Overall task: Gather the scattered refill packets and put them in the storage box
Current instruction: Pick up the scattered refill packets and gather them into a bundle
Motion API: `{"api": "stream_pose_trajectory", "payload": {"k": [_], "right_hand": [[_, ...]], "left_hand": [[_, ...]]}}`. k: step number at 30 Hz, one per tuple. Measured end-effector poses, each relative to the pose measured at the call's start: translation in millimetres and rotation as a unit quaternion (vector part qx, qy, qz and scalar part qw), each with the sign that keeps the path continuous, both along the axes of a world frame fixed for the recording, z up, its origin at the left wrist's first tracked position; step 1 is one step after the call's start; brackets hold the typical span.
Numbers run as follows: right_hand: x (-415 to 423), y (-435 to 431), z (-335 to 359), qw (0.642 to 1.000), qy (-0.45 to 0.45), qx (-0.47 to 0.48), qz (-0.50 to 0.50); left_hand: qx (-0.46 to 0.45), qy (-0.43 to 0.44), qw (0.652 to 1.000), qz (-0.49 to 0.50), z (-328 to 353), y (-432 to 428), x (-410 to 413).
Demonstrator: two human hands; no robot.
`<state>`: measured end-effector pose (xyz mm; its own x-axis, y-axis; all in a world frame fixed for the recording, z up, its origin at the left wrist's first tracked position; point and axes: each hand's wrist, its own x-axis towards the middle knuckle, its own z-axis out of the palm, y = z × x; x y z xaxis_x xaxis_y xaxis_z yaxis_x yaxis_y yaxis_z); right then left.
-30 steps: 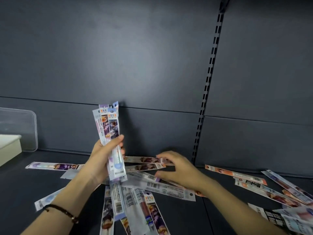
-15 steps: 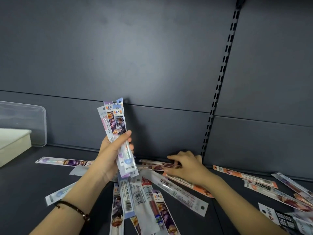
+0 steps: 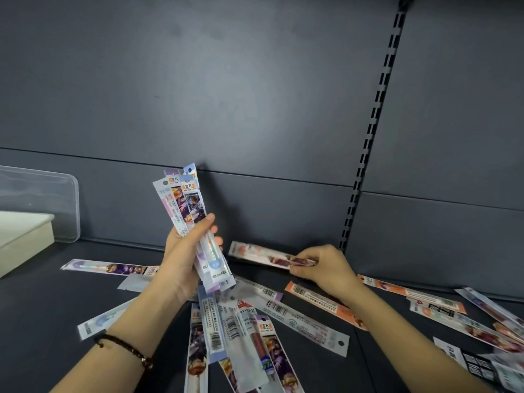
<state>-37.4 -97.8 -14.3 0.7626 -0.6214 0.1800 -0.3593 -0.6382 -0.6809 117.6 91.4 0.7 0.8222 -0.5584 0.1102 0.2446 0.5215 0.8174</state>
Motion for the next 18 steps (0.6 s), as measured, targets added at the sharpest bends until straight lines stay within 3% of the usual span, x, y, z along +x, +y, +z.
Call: {"api": "stream_pose_trajectory", "payload": {"k": [4,7,14,18], "right_hand": [[-7.9,6.9,18.8,0.966,-0.165,0.198,-0.035],[-14.6,22.8,30.0,0.939,-0.199,0.281,-0.021],[-18.5,66.4,26.8,0.918,-0.187,0.348,0.044],[-16.9,75.1,26.4,0.922,-0.184,0.333,0.070]], "left_hand": [[0.018,0.020,0.999,0.019,-2.6,-5.7,-9.2],[0.066,0.001,0.997,-0.028,-7.1,-11.4,-23.8],[0.084,-0.082,0.984,-0.132,-10.7,-20.5,-59.4],[0.082,-0.084,0.987,-0.113,-10.5,-19.7,-59.5]]}}
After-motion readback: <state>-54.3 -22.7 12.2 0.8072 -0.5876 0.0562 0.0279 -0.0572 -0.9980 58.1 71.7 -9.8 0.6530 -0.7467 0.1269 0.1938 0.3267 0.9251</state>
